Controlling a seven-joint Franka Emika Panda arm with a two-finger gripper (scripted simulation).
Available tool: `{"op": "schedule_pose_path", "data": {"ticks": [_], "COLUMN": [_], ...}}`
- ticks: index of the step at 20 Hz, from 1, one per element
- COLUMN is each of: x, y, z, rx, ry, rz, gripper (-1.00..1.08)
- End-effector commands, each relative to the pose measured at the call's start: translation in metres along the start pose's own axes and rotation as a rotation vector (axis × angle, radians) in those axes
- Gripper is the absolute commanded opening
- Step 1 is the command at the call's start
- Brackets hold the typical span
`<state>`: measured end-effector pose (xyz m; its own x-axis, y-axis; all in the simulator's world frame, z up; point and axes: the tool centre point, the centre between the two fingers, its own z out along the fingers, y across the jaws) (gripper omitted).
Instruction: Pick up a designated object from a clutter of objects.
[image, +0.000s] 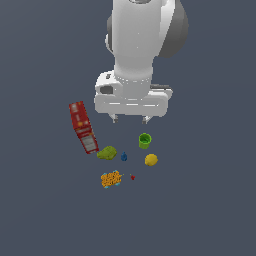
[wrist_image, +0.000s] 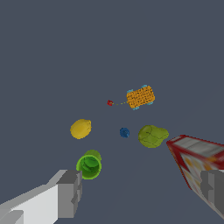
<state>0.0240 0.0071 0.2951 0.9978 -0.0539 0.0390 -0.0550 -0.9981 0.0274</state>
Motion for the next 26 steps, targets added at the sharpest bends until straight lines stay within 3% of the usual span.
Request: {"op": "schedule_pose_path", "data": {"ticks": [1, 15, 26], "x": [0.004, 0.008, -0.001], "y": [-0.01, -0.087, -0.11], "z": [0.02, 0.167, 0.214], "rx": [0.001, 0.018, 0.025], "ry": [-0.004, -0.03, -0.041], "rz": [0.011, 0.101, 0.131], "gripper": [1.0, 1.0, 1.0]}}
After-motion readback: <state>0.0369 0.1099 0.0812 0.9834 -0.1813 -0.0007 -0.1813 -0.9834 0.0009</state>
